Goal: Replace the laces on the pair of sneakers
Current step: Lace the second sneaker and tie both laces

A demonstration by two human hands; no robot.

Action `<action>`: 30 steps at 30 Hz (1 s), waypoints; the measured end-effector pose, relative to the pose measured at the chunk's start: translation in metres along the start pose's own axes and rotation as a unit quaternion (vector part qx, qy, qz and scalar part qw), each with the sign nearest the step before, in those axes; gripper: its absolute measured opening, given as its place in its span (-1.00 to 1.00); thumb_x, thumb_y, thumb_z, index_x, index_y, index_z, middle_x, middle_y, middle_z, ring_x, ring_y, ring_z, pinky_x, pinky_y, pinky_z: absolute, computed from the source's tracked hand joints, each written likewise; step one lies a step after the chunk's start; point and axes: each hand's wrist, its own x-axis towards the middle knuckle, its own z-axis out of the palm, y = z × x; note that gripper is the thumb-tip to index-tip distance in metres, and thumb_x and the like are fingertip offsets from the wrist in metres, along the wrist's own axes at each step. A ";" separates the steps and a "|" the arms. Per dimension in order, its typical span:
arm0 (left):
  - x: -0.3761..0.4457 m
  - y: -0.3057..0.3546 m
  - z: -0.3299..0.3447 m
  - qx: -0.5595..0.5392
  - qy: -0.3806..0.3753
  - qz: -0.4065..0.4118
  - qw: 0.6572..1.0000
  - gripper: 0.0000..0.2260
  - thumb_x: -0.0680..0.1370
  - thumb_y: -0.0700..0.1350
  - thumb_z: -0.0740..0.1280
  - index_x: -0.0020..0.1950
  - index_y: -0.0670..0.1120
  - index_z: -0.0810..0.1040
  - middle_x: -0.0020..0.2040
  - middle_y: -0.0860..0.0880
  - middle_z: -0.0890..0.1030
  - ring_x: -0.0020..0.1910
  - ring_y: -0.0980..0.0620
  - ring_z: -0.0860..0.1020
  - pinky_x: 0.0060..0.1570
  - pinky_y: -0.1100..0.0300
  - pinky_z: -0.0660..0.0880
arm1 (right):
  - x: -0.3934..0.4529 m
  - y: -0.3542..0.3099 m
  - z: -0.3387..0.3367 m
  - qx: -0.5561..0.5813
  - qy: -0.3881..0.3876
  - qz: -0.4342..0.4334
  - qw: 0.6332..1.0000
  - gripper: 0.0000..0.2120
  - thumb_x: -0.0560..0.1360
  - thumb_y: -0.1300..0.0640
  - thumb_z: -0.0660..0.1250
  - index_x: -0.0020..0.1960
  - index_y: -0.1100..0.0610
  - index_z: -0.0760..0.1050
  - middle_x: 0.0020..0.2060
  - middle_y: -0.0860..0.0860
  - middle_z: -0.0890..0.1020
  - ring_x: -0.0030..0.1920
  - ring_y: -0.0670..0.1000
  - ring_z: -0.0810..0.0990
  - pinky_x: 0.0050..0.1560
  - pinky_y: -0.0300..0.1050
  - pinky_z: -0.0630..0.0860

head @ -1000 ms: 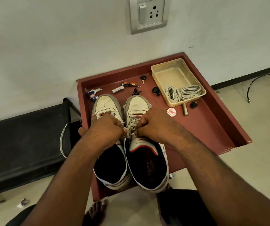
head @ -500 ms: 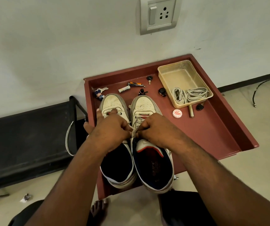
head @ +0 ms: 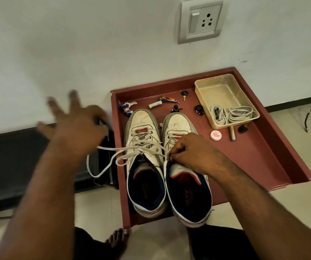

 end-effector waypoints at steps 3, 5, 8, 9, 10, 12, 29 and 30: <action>-0.026 0.071 0.038 0.002 -0.097 0.157 0.983 -0.87 0.54 0.12 0.36 0.07 0.27 0.61 0.62 0.11 -0.15 0.55 -0.16 -0.34 0.39 -0.41 -0.31 | -0.002 0.000 0.000 -0.009 0.008 -0.005 1.000 -0.94 0.43 0.09 0.45 -0.14 0.00 0.71 -0.30 -0.12 0.66 -0.31 -0.20 0.54 -0.33 -0.28 0.39; -0.033 0.087 0.058 0.044 -0.123 0.187 0.974 -0.80 0.53 0.18 0.35 0.13 0.22 0.62 0.62 0.08 -0.10 0.55 -0.16 -0.34 0.37 -0.41 -0.32 | -0.001 0.001 0.000 -0.014 0.010 -0.008 1.000 -0.91 0.44 0.11 0.44 -0.10 0.00 0.71 -0.30 -0.10 0.64 -0.29 -0.19 0.54 -0.33 -0.28 0.38; -0.030 0.085 0.064 0.064 -0.140 0.179 0.972 -0.80 0.56 0.16 0.33 0.14 0.20 0.62 0.62 0.07 -0.05 0.55 -0.17 -0.33 0.35 -0.42 -0.32 | 0.000 0.002 0.000 -0.002 0.012 -0.006 1.000 -0.91 0.44 0.11 0.44 -0.09 0.01 0.71 -0.26 -0.07 0.68 -0.23 -0.12 0.60 -0.24 -0.23 0.48; -0.029 0.083 0.064 0.050 -0.150 0.173 0.972 -0.83 0.56 0.14 0.33 0.13 0.22 0.62 0.62 0.08 -0.05 0.55 -0.18 -0.34 0.35 -0.42 -0.32 | 0.000 0.002 0.000 0.001 0.012 -0.006 1.000 -0.92 0.43 0.11 0.45 -0.10 0.02 0.71 -0.25 -0.07 0.69 -0.21 -0.11 0.62 -0.21 -0.21 0.52; -0.027 0.080 0.063 0.032 -0.159 0.170 0.972 -0.84 0.57 0.12 0.33 0.12 0.22 0.62 0.62 0.09 -0.05 0.55 -0.18 -0.34 0.35 -0.41 -0.32 | 0.000 0.002 0.001 0.003 0.013 -0.006 1.000 -0.93 0.43 0.11 0.46 -0.12 0.03 0.72 -0.25 -0.07 0.69 -0.21 -0.10 0.63 -0.21 -0.20 0.53; -0.021 0.074 0.063 0.013 -0.176 0.162 0.971 -0.88 0.55 0.11 0.35 0.05 0.20 0.64 0.62 0.10 -0.03 0.55 -0.18 -0.33 0.36 -0.40 -0.32 | 0.000 0.002 0.001 0.005 0.014 -0.004 1.000 -0.94 0.42 0.10 0.47 -0.13 0.03 0.72 -0.26 -0.07 0.69 -0.21 -0.10 0.63 -0.24 -0.22 0.51; 0.003 0.002 -0.001 0.082 -0.111 0.076 0.987 -0.91 0.58 0.04 0.35 0.02 0.25 0.57 0.44 0.07 0.38 0.57 -0.13 0.07 0.45 -0.22 -0.27 | -0.010 -0.006 -0.017 -0.075 0.030 0.008 0.997 -0.73 0.38 0.29 0.38 -0.06 -0.04 0.63 -0.01 -0.11 0.48 0.01 -0.08 0.51 -0.07 -0.23 0.42; 0.002 0.018 0.015 0.040 -0.111 0.119 0.986 -0.82 0.58 0.02 0.34 0.12 0.31 0.55 0.56 0.10 0.21 0.59 -0.12 -0.08 0.43 -0.35 -0.27 | -0.010 -0.005 -0.017 -0.075 0.028 0.007 0.997 -0.73 0.38 0.29 0.39 -0.05 -0.05 0.62 -0.04 -0.12 0.48 0.01 -0.08 0.51 -0.09 -0.23 0.41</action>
